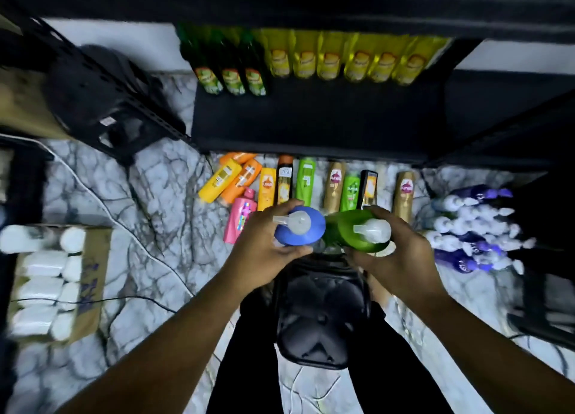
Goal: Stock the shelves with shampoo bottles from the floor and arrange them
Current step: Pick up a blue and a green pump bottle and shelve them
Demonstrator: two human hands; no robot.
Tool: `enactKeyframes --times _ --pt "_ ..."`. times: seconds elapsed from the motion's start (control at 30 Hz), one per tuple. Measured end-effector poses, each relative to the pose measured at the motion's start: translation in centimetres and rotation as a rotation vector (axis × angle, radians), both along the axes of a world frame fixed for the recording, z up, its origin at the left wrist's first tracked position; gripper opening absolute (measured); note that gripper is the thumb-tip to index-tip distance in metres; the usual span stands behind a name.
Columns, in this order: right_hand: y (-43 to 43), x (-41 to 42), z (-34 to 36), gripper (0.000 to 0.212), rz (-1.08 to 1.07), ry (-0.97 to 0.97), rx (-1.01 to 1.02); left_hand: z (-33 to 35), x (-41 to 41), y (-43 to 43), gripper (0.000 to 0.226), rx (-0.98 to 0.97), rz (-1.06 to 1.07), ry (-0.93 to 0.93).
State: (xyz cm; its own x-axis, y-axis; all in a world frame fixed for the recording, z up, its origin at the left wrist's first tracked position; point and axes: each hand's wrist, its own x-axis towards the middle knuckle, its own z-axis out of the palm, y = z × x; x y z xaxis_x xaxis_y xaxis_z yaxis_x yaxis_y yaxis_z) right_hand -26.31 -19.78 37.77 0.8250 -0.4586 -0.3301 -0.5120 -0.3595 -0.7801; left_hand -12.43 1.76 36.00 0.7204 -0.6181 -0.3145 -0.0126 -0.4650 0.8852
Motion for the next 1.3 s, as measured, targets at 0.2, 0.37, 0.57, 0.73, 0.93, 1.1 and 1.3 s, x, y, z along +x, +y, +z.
enactKeyframes --times 0.2,0.37,0.57,0.73,0.93,1.1,1.3 --pt "-0.1 0.7 17.8 0.065 -0.095 -0.205 -0.019 18.6 0.2 -0.8 0.076 -0.062 0.046 -0.178" --pt "-0.5 2.0 29.5 0.069 -0.149 -0.400 0.043 30.4 1.3 -0.9 0.080 -0.087 0.107 -0.240" --pt "-1.1 4.8 41.1 0.059 -0.174 -0.656 0.119 42.3 4.8 -2.3 0.078 -0.186 0.111 -0.439" --pt "-1.6 8.4 49.0 0.058 -0.168 -0.895 0.178 51.0 7.6 -4.0 0.069 -0.402 0.178 -0.511" --pt "-1.8 12.2 58.0 0.053 -0.138 -1.075 0.168 59.7 9.6 -5.9 0.055 -0.701 0.206 -0.506" --pt "-2.0 14.1 65.2 0.048 -0.087 -1.193 0.179 66.3 11.2 -6.8 0.052 -0.869 0.266 -0.599" --pt "-2.6 16.3 73.4 0.053 -0.056 -1.310 0.141 74.6 13.2 -7.7 0.050 -0.976 0.327 -0.731"
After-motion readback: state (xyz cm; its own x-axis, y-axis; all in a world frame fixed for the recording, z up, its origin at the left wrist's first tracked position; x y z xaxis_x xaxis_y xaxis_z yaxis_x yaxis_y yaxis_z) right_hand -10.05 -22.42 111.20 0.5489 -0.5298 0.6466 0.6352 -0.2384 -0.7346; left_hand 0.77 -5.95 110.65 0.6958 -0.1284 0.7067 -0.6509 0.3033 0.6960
